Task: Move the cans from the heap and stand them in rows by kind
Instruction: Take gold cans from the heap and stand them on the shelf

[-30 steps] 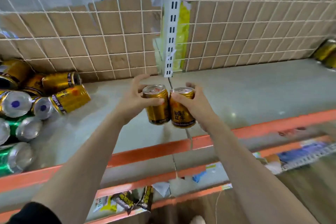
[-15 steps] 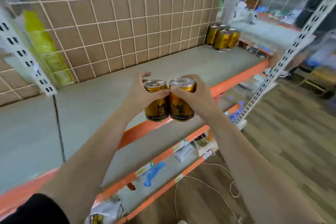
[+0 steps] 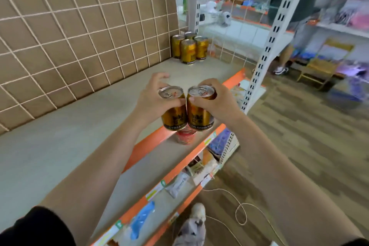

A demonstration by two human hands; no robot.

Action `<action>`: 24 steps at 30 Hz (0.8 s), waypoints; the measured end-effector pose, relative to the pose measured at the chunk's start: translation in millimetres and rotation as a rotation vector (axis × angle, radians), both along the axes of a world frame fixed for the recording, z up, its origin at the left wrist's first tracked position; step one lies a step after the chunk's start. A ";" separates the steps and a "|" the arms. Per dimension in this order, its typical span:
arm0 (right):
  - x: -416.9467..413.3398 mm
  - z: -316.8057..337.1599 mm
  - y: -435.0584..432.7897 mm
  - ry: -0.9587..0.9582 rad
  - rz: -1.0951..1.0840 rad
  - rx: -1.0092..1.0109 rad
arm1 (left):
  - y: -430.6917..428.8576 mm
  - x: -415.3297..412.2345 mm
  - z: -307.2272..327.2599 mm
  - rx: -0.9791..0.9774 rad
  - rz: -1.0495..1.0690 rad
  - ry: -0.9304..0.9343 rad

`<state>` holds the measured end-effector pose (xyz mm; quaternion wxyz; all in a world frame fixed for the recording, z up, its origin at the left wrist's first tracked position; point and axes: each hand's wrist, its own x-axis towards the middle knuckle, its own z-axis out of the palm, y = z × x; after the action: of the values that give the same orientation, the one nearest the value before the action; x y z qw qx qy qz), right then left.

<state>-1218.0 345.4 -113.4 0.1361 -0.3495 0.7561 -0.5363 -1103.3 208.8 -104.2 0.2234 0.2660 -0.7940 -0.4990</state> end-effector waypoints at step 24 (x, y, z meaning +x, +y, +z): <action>-308.2 1.5 -123.6 0.058 0.130 0.253 | -96.6 -273.5 -10.3 -0.314 0.140 -0.249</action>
<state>-1526.2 221.8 -111.9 0.1915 -0.3933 0.7970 -0.4164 -1376.7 112.2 -114.5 0.1961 0.3419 -0.8632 -0.3155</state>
